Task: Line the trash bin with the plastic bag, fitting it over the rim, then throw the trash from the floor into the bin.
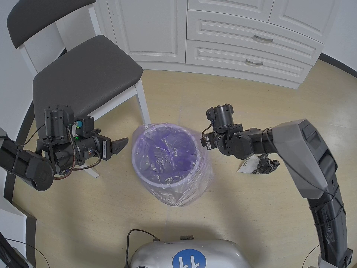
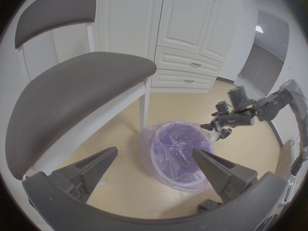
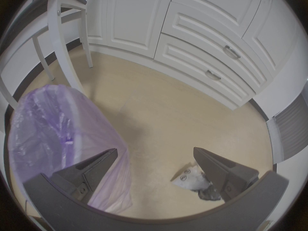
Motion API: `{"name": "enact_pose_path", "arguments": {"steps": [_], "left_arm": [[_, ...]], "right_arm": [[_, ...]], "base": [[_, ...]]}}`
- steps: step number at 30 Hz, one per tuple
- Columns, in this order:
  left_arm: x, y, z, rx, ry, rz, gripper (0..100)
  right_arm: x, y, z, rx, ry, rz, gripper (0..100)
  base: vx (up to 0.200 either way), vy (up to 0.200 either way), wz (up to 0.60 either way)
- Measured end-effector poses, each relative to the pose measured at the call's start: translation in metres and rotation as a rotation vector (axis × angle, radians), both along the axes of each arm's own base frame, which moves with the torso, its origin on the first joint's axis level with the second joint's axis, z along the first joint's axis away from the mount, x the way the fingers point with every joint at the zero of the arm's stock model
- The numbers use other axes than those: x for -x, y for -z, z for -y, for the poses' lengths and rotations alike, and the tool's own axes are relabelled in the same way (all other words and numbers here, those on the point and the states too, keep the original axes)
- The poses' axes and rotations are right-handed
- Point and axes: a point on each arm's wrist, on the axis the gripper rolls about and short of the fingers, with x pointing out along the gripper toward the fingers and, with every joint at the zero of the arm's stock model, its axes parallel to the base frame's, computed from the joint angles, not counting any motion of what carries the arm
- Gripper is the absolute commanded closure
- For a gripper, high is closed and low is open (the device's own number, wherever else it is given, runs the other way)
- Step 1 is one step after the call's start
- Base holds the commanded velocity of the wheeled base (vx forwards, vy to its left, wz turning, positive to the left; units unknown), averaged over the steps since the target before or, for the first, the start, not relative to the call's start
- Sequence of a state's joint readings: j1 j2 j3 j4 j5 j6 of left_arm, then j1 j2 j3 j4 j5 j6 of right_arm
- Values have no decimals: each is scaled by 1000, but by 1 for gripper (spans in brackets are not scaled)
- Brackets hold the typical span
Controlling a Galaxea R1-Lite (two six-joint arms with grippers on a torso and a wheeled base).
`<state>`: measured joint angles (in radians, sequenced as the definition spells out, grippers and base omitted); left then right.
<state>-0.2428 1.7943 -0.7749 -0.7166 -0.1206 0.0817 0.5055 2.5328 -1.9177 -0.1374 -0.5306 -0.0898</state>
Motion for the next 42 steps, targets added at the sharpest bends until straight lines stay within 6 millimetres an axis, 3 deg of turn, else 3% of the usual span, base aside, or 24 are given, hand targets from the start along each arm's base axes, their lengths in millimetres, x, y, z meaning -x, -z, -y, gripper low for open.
{"name": "enact_pose_path", "arguments": {"steps": [9,18,22,31,42], "left_arm": [[-20,24,0,-21,-38,-61,0],[-28,50,3,-70,-154,-121,0],[-30,55,4,-60,-180,-117,0],[-34,68,5,-63,-216,-124,0],[-41,77,7,-64,-222,-142,0]], "right_arm": [[45,-23,12,-276,45,-120,0],[57,-5,17,-528,86,-96,0],[54,14,20,-581,80,-54,0],[54,76,27,-560,126,-154,0],[43,115,22,-579,155,-198,0]], "base": [[0,0,0],[0,0,0],[0,0,0],[0,0,0],[0,0,0]]}}
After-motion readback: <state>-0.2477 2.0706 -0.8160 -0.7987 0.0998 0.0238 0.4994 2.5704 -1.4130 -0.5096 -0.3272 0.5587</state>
